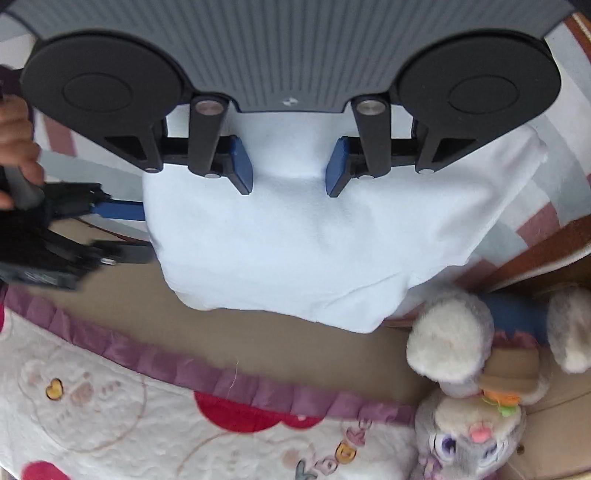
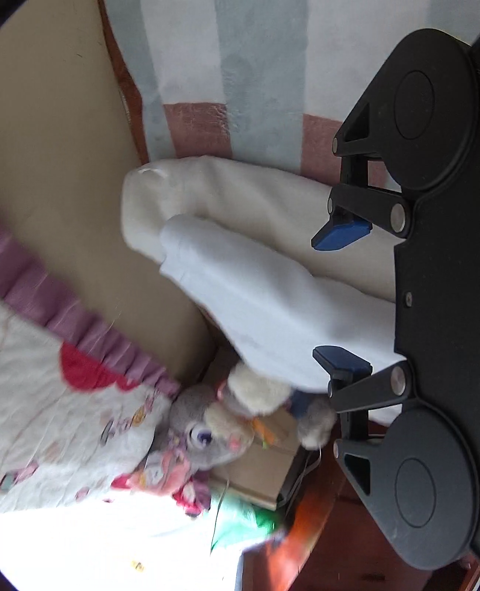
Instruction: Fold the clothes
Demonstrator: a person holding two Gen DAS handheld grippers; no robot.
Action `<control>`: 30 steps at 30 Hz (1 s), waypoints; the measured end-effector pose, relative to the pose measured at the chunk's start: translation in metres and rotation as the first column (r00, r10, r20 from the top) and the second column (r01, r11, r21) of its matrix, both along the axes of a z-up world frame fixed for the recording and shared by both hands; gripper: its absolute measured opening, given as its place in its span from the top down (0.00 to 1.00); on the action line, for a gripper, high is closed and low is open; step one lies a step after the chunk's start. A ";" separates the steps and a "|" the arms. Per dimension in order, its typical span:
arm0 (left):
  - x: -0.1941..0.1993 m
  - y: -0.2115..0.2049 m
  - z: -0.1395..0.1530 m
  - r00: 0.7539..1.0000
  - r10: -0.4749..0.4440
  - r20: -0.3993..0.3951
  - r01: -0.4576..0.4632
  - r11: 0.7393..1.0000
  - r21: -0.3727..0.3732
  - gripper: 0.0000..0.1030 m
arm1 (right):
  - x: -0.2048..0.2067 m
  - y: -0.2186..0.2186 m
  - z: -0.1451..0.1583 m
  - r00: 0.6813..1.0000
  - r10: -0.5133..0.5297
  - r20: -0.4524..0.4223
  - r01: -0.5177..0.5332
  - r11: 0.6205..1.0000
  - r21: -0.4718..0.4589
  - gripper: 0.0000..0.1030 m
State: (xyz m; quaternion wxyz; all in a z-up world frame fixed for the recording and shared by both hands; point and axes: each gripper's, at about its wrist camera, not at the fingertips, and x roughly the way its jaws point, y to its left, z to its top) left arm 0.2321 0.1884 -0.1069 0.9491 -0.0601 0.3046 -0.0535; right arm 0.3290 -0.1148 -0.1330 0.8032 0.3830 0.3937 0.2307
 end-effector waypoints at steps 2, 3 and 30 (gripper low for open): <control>-0.004 0.000 -0.005 1.000 0.004 0.011 -0.004 1.000 -0.001 0.58 | 0.013 0.007 -0.007 1.000 0.000 0.027 0.001 1.000 -0.023 0.38; -0.004 0.002 -0.004 1.000 0.004 0.000 -0.004 1.000 -0.029 0.58 | 0.021 0.012 -0.005 0.997 0.023 0.068 -0.018 0.997 -0.073 0.39; -0.085 -0.027 -0.007 0.981 0.061 -0.186 -0.041 0.993 0.108 0.57 | -0.081 0.049 0.004 0.931 0.193 0.309 -0.097 0.949 -0.300 0.62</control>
